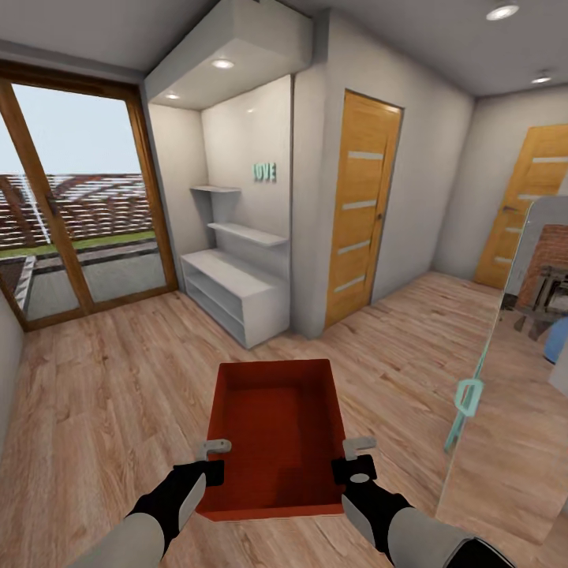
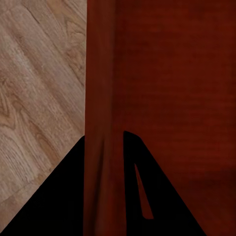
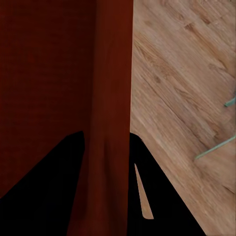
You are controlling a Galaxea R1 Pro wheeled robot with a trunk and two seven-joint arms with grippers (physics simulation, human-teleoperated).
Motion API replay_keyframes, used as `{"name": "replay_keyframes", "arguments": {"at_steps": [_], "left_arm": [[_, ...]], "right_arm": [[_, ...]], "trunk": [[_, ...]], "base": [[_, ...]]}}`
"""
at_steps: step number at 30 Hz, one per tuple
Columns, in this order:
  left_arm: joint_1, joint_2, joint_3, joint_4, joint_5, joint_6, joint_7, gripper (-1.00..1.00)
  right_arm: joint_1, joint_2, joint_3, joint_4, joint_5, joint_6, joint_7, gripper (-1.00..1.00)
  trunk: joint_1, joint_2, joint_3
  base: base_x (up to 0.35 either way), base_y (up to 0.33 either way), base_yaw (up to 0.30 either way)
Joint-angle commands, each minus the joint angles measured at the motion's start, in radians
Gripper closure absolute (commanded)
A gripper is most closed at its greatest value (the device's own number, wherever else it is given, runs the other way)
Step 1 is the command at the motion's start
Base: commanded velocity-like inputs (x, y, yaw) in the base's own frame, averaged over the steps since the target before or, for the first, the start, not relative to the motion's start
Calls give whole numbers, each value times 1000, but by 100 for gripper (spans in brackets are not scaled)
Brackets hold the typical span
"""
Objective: Move the two storage containers from the living room to the garage. In the garage, place one container on the floor and stack the other container on top of it (either order is fine).
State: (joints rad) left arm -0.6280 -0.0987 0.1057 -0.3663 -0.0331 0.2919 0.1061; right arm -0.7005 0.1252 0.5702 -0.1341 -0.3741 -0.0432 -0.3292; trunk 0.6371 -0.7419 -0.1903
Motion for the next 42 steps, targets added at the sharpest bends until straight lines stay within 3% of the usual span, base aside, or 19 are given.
{"name": "replay_keyframes", "arguments": {"at_steps": [1,20,42], "left_arm": [[1,29,5,1,-12,7,6,100],[1,28,5,1,-12,7,6,100],[1,28,5,1,-13,7,6,100]], "right_arm": [[-2,-7,-36,-2,14,-14,-4,100],[-2,-8,-36,-2,14,-15,-4,100],[-2,-8,-36,-2,14,-15,-4,100]], "trunk": [[1,-1,-1],[1,-1,-1],[1,-1,-1]], "base": [[322,0,0],[322,0,-4],[322,0,-233]]}}
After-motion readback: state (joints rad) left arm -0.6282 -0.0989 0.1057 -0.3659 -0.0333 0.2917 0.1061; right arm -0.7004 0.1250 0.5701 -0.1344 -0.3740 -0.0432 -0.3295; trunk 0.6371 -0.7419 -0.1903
